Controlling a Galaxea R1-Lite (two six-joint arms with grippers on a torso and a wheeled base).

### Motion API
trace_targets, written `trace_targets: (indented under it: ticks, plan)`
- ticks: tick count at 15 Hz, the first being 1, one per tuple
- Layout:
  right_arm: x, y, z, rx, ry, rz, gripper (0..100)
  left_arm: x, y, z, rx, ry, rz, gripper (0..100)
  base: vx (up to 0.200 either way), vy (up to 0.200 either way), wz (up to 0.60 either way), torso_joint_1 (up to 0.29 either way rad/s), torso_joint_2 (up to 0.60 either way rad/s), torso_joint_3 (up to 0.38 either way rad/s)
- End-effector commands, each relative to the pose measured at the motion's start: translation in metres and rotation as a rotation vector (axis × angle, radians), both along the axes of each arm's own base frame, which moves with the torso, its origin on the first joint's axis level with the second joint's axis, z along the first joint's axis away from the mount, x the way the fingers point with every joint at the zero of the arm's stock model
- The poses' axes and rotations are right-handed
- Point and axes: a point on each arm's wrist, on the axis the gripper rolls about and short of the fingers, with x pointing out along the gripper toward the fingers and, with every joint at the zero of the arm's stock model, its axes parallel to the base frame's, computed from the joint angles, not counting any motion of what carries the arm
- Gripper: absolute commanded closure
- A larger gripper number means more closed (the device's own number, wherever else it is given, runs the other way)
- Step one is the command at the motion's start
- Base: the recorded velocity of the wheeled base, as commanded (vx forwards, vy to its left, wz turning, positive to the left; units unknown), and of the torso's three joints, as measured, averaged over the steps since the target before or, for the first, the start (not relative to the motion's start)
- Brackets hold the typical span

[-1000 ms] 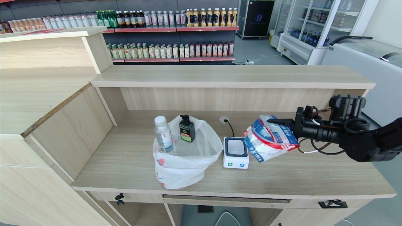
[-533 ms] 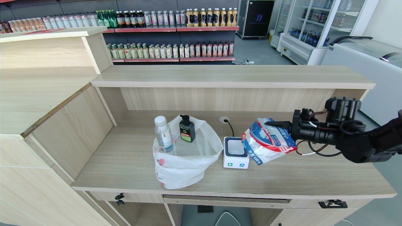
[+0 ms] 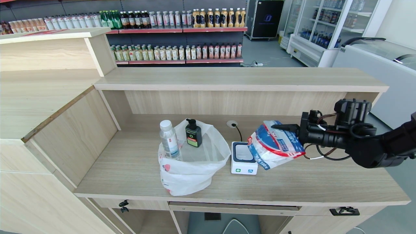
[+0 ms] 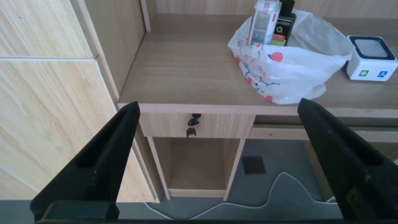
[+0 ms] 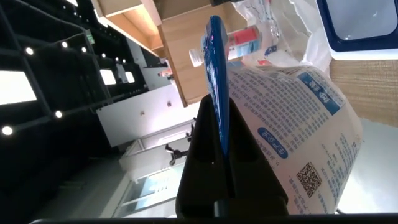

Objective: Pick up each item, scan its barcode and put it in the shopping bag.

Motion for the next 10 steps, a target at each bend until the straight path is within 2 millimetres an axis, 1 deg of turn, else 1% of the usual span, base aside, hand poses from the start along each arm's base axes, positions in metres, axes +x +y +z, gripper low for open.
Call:
trace_targets:
  ticks: [1,2,3,5,7,9,10]
  plan:
    - [-0.009,-0.004,0.03,-0.003,-0.119,0.011,100,0.0,0.0,0.0,0.0,0.001,0.0,0,0.0,0.0,0.0,0.0,0.0,0.0]
    - [-0.016,-0.011,0.043,-0.016,-0.195,0.026,100,0.0,0.0,0.0,0.0,0.0,0.0,0,0.0,0.0,0.0,0.0,0.0,0.0]
    - [-0.021,-0.017,0.052,-0.03,-0.25,0.052,100,0.0,0.0,0.0,0.0,0.0,0.0,0,0.0,0.0,0.0,0.0,0.0,0.0]
    - [-0.03,-0.036,0.061,-0.07,-0.352,0.089,100,0.0,0.0,0.0,0.0,0.0,0.0,0,0.0,0.0,0.0,0.0,0.0,0.0]
    - [-0.041,-0.046,0.057,-0.13,-0.446,0.103,100,0.0,0.0,0.0,0.0,0.001,0.0,0,0.0,0.0,0.0,0.0,0.0,0.0]
    - [-0.052,-0.052,0.047,-0.212,-0.544,0.097,100,0.0,0.0,0.0,0.0,0.001,0.0,0,0.0,0.0,0.0,0.0,0.0,0.0]
    - [-0.057,-0.056,0.041,-0.28,-0.636,0.096,100,0.0,0.0,0.0,0.0,0.001,0.0,0,0.0,0.0,0.0,0.0,0.0,0.0]
